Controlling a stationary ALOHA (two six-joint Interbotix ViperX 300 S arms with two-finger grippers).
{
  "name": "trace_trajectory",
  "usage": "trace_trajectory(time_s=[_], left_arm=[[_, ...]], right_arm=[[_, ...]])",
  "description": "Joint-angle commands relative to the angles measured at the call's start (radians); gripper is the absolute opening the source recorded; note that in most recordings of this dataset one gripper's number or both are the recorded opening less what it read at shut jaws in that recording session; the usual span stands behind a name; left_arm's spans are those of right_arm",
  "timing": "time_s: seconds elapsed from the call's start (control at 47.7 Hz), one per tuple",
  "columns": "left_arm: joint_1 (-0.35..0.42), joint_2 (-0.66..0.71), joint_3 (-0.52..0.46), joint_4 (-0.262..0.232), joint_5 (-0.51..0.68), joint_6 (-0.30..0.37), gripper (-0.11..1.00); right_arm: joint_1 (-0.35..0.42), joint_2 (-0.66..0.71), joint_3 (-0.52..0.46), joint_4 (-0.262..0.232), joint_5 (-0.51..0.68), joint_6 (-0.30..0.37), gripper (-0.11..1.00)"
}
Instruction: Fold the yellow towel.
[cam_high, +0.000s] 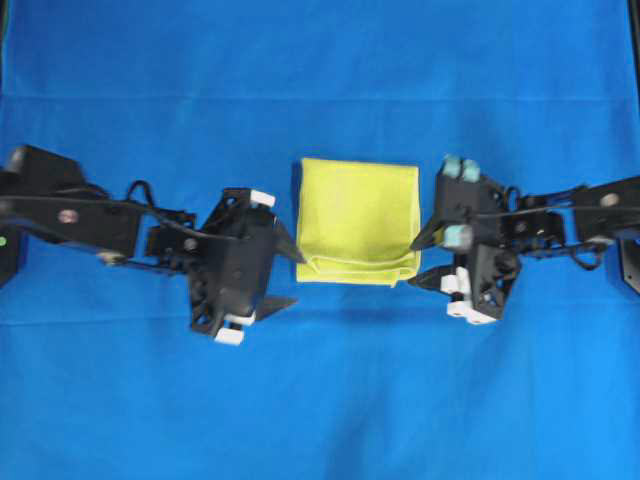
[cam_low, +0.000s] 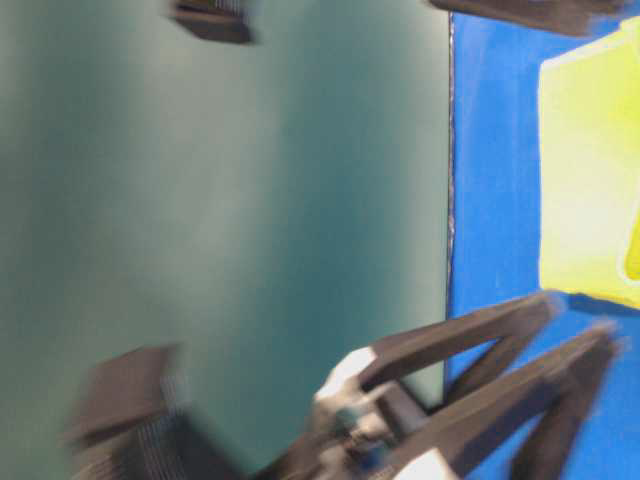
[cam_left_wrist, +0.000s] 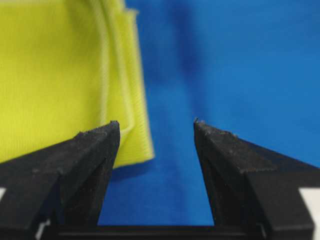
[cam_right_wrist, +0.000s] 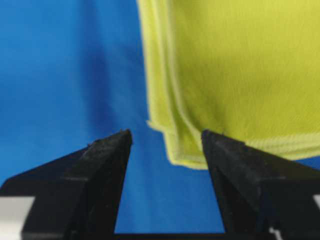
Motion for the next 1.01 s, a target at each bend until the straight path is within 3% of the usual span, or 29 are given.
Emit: trace_trajectory(time_s=[0.0,0.294,0.608,0.986], left_arm=[[-0.008,-0.103,0.003,0.0,0.023,-0.003,0.58],[-0.009,-0.396,0.086,0.0,0.035,0.0,0.58],[-0.009,-0.715,0.245,0.0,-0.014,-0.003,0.58],[-0.008,-0.989,0.483,-0.008,-0.118,-0.025,0.58]], right_arm=[[0.005,-0.1,-0.025,-0.012,0.02,0.0,0.61],[-0.021,-0.403,0.005,-0.12,0.02,-0.002,0.61],[-0.061,-0.672,0.091,-0.206,-0.008,-0.002,0.61],[-0.132,-0.856,0.314,-0.216,-0.158,0.0,0.6]])
